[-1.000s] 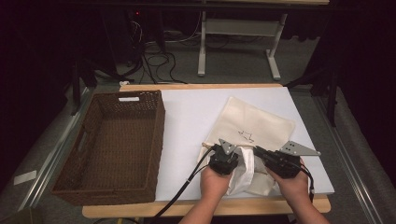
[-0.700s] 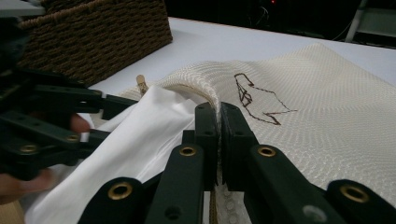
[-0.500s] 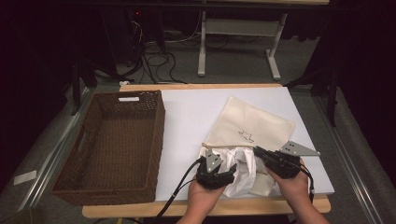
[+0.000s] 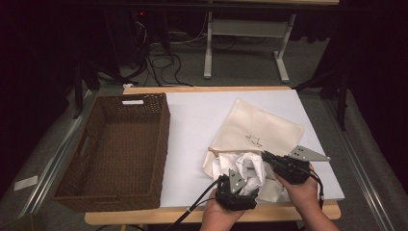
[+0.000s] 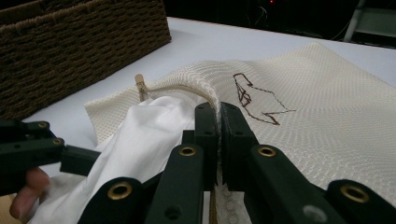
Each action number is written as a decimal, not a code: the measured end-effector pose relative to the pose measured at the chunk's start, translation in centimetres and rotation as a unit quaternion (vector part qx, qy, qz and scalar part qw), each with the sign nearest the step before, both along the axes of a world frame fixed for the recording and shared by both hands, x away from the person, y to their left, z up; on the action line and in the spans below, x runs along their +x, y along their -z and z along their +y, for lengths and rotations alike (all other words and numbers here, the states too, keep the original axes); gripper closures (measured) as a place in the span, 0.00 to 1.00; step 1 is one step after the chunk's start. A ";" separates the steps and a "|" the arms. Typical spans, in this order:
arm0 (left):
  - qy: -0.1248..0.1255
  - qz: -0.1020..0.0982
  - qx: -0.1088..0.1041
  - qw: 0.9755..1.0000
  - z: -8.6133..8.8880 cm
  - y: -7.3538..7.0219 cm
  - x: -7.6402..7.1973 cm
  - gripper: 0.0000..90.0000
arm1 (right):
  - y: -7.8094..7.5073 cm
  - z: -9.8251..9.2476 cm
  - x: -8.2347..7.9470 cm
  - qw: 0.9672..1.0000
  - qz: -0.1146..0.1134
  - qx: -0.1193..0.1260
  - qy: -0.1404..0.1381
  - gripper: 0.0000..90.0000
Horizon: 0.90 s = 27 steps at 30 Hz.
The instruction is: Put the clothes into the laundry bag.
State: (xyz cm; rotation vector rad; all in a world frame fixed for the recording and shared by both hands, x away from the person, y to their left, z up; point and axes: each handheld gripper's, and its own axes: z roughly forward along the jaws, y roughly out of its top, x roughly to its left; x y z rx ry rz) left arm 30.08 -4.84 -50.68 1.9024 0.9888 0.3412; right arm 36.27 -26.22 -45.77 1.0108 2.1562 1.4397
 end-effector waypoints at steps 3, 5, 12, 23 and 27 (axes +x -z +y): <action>-0.007 -0.005 0.011 1.000 -0.2 0.2 0.2 0.53 | 0.0 0.0 0.0 1.000 0.001 0.001 0.000 0.98; -0.016 -0.004 0.026 1.000 0.1 0.1 0.9 0.71 | 0.0 0.0 0.0 1.000 0.000 0.001 -0.001 0.98; -0.036 -0.007 0.003 0.999 1.2 -1.4 2.4 0.92 | -0.1 0.0 0.0 1.000 -0.002 0.001 -0.001 0.98; -0.052 0.004 0.014 0.999 -1.2 -1.3 5.2 0.91 | -0.4 -0.2 -0.2 1.000 -0.007 0.008 0.002 0.98; -0.057 0.002 0.025 0.998 -2.0 -1.3 5.9 0.90 | -0.5 -0.3 -0.2 1.000 -0.009 0.009 0.000 0.98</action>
